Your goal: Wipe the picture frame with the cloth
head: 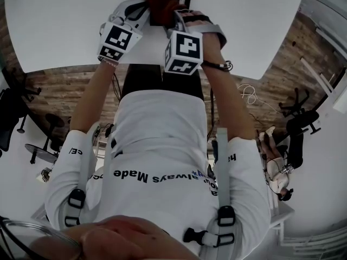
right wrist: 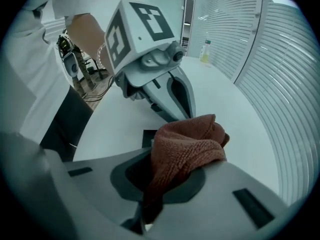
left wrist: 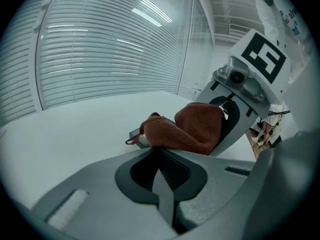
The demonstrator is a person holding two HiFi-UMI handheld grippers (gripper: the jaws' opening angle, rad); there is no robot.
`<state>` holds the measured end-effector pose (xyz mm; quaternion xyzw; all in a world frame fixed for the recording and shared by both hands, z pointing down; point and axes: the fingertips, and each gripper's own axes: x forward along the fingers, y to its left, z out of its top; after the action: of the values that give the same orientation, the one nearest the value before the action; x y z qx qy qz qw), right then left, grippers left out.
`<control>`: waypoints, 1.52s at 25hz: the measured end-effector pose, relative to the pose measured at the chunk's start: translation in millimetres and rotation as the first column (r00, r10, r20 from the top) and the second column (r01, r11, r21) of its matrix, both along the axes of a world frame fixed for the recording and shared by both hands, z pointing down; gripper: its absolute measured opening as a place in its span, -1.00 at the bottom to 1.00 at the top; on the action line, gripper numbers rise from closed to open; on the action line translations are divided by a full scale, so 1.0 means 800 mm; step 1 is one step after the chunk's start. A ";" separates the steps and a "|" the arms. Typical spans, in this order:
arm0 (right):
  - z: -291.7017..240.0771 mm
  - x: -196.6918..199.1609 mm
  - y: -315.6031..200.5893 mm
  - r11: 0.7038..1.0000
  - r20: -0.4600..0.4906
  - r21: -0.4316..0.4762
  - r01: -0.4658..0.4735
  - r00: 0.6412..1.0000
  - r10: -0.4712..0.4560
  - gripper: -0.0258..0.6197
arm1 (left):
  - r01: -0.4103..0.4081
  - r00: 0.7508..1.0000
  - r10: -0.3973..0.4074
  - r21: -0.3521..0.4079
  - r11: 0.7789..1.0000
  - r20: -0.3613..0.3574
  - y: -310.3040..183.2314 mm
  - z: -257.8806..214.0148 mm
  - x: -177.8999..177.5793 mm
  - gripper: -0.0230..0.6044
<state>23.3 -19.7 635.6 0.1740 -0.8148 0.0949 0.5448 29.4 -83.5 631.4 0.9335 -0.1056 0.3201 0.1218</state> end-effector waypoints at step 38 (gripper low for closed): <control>0.010 0.088 -0.097 0.997 -0.214 0.060 -0.048 0.975 0.060 -0.86 | 0.011 1.000 -0.011 -0.019 1.000 0.006 0.000 0.005 0.002 -0.92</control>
<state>93.9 -97.4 643.9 0.2200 -0.7480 0.0678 0.6224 31.0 -83.4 635.1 0.9309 -0.1079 0.3230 0.1323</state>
